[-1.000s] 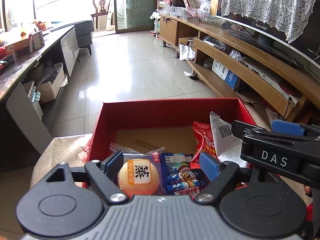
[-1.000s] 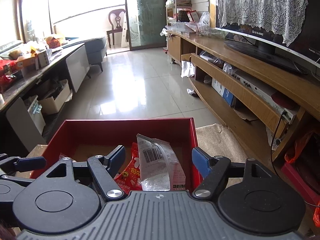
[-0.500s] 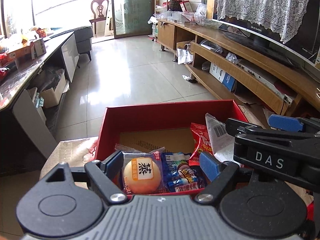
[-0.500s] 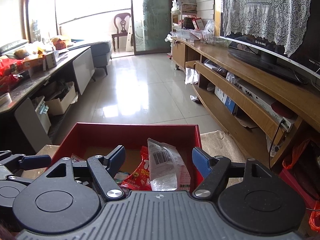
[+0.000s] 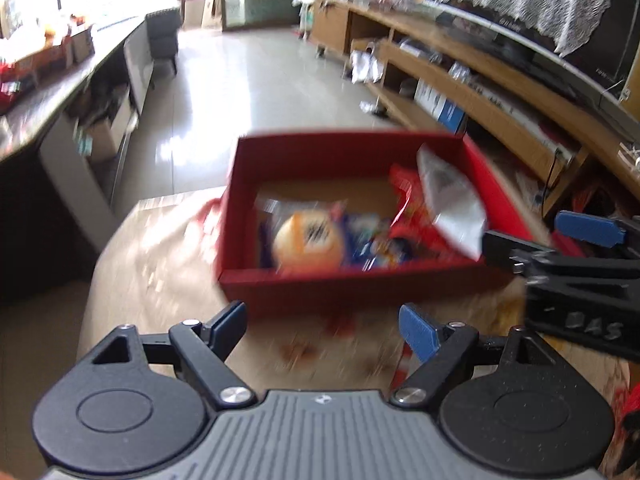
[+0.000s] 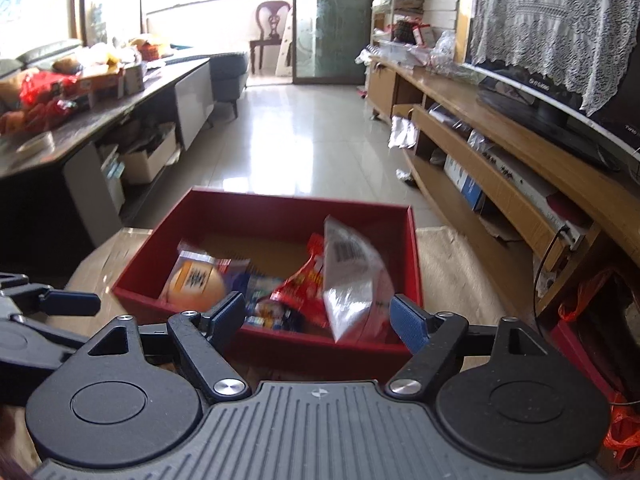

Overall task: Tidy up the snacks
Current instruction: 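Grasp the silver-white pouch with the left gripper while the right gripper grasps the red-white strip packet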

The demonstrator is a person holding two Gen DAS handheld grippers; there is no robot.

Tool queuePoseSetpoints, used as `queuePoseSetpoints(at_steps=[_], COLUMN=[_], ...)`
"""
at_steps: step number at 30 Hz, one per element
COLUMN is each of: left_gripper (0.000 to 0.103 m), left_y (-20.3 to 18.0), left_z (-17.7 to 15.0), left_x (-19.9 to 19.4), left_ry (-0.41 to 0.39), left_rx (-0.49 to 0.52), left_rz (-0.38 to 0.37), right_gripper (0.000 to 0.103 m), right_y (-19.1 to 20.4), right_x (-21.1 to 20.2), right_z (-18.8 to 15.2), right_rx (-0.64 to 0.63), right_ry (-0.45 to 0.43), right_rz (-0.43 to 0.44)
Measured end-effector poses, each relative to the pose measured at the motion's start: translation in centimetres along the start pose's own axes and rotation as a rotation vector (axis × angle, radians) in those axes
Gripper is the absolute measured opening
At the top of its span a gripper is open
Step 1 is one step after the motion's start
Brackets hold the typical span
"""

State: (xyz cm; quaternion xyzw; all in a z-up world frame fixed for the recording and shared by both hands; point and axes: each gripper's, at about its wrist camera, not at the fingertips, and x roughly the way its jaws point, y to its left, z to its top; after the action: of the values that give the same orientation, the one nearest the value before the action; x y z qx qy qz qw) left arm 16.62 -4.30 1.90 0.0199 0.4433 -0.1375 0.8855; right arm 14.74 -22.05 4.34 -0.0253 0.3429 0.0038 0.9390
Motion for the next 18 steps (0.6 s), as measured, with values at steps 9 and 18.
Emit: queuePoseSetpoints(at_steps=[9, 18], left_gripper=[0.079, 0.081], left_y=[4.0, 2.7], left_z=[-5.4, -6.8], left_x=[2.3, 4.6], left_ry=[0.176, 0.221], left_rx=[-0.008, 0.085], left_rz=[0.016, 0.053], right_gripper=[0.085, 0.086], right_y=[0.4, -1.9], right_x=[0.3, 2.7], right_z=[-2.4, -3.6], right_rx=[-0.031, -0.008], right_ry=[0.123, 0.226], right_rz=[0.08, 0.084])
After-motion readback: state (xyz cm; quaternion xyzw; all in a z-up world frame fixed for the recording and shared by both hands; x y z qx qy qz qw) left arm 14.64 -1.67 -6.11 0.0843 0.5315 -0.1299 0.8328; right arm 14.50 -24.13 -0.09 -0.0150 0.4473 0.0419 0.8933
